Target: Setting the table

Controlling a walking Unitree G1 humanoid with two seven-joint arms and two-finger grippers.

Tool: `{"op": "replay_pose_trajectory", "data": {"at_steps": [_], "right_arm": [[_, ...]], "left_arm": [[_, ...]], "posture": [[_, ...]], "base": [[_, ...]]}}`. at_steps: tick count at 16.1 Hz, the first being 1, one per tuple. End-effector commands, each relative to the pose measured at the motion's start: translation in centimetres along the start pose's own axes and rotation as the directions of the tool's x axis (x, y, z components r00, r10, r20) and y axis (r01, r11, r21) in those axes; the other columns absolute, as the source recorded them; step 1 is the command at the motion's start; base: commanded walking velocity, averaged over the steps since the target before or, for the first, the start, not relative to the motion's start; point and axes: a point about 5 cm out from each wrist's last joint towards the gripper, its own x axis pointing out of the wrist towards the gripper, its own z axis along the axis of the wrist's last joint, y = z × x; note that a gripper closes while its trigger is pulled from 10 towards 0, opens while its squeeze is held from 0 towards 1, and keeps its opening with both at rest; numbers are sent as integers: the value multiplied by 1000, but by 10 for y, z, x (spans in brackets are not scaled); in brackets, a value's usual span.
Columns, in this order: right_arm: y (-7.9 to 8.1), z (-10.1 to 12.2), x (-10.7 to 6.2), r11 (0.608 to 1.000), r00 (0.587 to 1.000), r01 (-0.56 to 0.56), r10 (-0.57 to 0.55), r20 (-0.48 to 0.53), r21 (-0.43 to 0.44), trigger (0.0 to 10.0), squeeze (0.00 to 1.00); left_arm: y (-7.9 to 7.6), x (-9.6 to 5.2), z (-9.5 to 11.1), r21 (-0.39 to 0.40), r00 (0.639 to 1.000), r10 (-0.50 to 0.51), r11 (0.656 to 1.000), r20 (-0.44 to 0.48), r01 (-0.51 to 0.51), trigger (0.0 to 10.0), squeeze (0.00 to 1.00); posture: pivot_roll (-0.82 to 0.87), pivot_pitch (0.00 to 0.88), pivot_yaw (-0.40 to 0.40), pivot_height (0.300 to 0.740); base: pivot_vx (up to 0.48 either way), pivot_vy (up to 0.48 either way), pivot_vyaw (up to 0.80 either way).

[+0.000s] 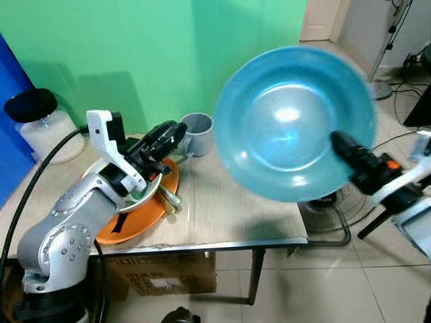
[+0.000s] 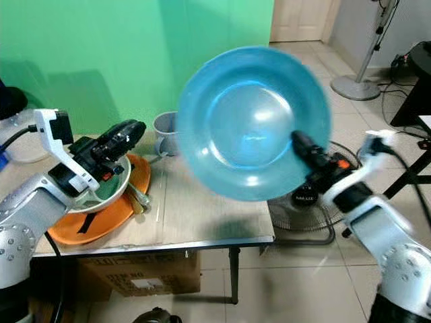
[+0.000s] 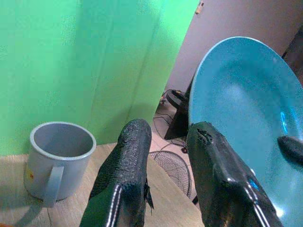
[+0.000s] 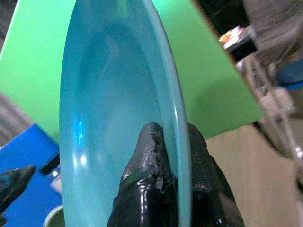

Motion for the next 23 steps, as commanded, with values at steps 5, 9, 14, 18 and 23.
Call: {"op": "replay_pose_trajectory", "data": {"at_steps": [5,9,14,18,23], "right_arm": [[28,11,1,906,943,310,-255,213,-288,10000,0],[31,-7,7,823,909,411,-335,249,-393,10000,0],[44,-14,24,800,910,411,-329,254,-437,10000,0],[43,-23,28,798,918,396,-336,210,-455,10000,0],[41,-33,32,800,926,375,-342,158,-469,10000,0]], "left_arm": [[-5,24,-17,374,980,195,913,-46,-165,10000,0],[-9,28,-25,494,965,263,837,13,-235,10000,0],[-7,32,-25,519,955,286,806,82,-286,10000,0],[0,19,-32,501,926,368,788,82,-358,10000,0],[3,13,-31,549,904,412,732,117,-404,10000,0]], "posture": [[18,0,96,740],[38,0,76,740],[21,0,87,740],[47,0,40,740],[74,0,20,740]], "base": [[0,0,-409],[0,0,-781],[0,0,-775],[0,0,-761],[0,0,-774]]}}
